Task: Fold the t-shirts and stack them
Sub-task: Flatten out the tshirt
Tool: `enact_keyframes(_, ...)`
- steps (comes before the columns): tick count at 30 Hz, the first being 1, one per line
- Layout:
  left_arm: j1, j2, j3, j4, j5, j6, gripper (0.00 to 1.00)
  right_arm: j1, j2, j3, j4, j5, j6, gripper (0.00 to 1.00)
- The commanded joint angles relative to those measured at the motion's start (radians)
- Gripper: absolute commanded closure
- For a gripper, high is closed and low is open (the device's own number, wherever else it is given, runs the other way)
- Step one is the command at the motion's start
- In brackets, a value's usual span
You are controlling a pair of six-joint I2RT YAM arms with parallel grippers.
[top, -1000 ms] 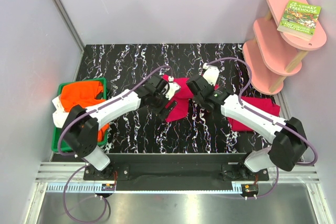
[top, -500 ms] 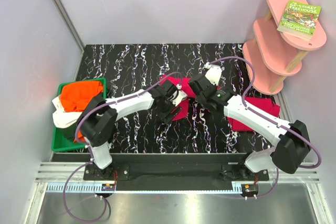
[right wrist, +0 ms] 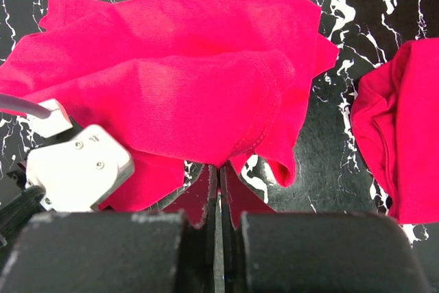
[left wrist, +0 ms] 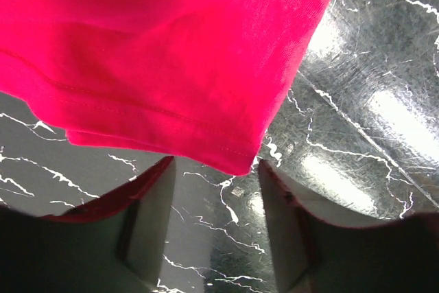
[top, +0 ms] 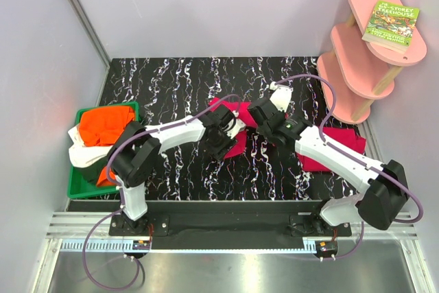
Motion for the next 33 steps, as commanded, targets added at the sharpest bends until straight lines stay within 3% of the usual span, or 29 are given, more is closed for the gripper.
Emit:
enact_keyframes(1,0.000,-0.029,0.042,0.022,-0.005,-0.008,0.39,-0.004,-0.044,-0.008,-0.004,0.037,-0.005,1.00)
enact_keyframes(10,0.000,0.039,0.060,0.017,-0.012,-0.011,0.40,-0.004,-0.030,0.001,-0.004,0.029,-0.019,1.00)
enact_keyframes(16,0.000,0.106,0.096,0.002,-0.012,-0.013,0.46,-0.005,-0.030,0.005,-0.004,0.030,-0.027,1.00)
enact_keyframes(18,0.000,0.118,0.103,-0.001,-0.016,-0.010,0.55,-0.005,-0.030,0.007,-0.004,0.033,-0.036,1.00)
enact_keyframes(19,0.000,0.117,0.106,-0.007,-0.015,-0.007,0.77,-0.005,-0.028,0.010,-0.006,0.035,-0.039,1.00)
enact_keyframes(20,0.000,0.114,0.111,-0.012,-0.016,0.001,0.89,-0.005,-0.030,0.012,-0.004,0.035,-0.045,1.00)
enact_keyframes(21,0.000,0.100,0.111,-0.018,-0.025,0.004,1.00,-0.005,-0.031,0.013,-0.006,0.035,-0.048,1.00)
enact_keyframes(27,0.021,-0.114,0.077,-0.084,-0.087,0.033,1.00,-0.021,-0.036,0.045,-0.006,0.055,-0.080,1.00)
enact_keyframes(33,0.145,-0.421,0.094,-0.203,-0.137,0.071,1.00,-0.120,-0.033,0.146,0.002,0.064,-0.186,1.00)
